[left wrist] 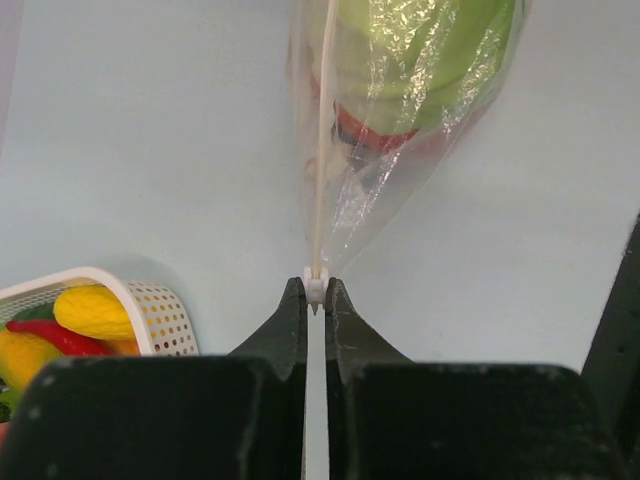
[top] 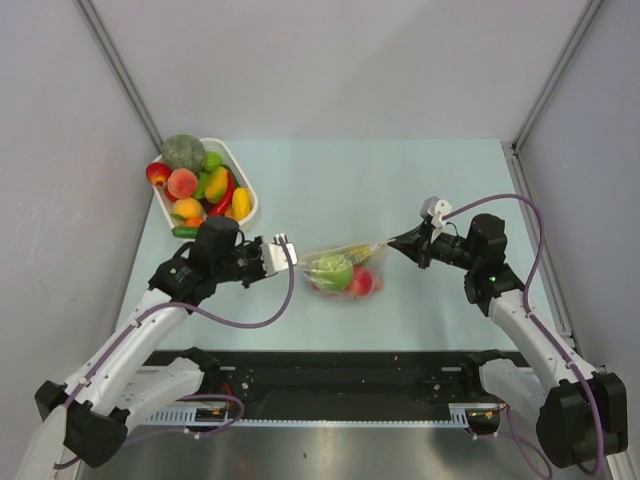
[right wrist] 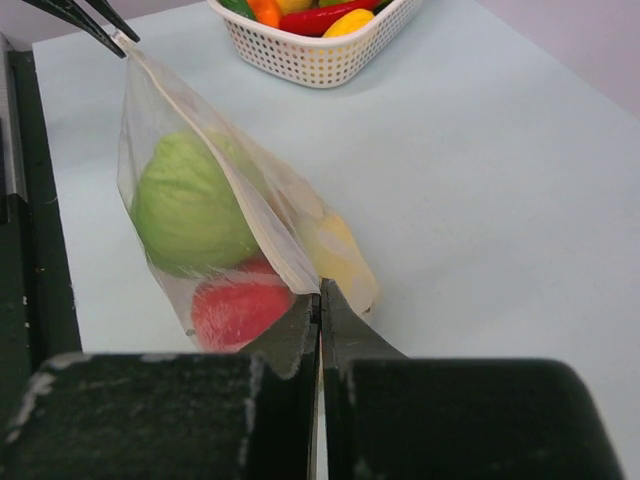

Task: Place the food in the zip-top bag and seal the zipper
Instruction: Zip the zipper food storage bag at the center of the board, then place the zipper food storage bag at the center of the board.

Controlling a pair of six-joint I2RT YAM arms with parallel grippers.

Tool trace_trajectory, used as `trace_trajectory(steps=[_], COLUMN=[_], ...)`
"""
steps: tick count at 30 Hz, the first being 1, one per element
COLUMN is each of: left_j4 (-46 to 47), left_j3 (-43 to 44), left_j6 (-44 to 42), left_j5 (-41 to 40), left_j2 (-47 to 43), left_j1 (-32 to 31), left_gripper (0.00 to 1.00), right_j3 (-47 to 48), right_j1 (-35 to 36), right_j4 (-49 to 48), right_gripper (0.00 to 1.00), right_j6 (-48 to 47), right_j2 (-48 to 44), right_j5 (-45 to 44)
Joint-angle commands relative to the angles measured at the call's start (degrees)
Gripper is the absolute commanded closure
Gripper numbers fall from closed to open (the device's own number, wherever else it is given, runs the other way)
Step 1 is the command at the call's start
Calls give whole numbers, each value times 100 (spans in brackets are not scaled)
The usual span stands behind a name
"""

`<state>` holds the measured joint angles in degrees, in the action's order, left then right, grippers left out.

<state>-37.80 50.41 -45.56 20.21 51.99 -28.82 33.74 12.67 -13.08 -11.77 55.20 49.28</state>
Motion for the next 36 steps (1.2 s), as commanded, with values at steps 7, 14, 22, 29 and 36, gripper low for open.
trace_trajectory(steps=[7, 14, 22, 29, 36], left_j4=[-877, -1318, 26, 853, 775], left_j3=[1268, 1551, 1488, 2253, 2895], left_j6=[513, 618, 1382, 1963, 2165], left_j5=[528, 599, 151, -105, 0], left_j2=[-92, 250, 1864, 3342, 3854], left_j1=[140, 140, 140, 236, 350], left_gripper=[100, 100, 96, 88, 68], right_j3=[1037, 1303, 1197, 1837, 2436], right_j1=[666, 860, 404, -124, -291], right_j4=[1473, 2767, 1944, 1484, 1536], right_gripper=[100, 100, 100, 99, 68], right_j6=[-1, 939, 1097, 1115, 1151], right_j2=[-914, -801, 936, 2537, 2971], right_j5=[-453, -893, -1280, -1483, -1272])
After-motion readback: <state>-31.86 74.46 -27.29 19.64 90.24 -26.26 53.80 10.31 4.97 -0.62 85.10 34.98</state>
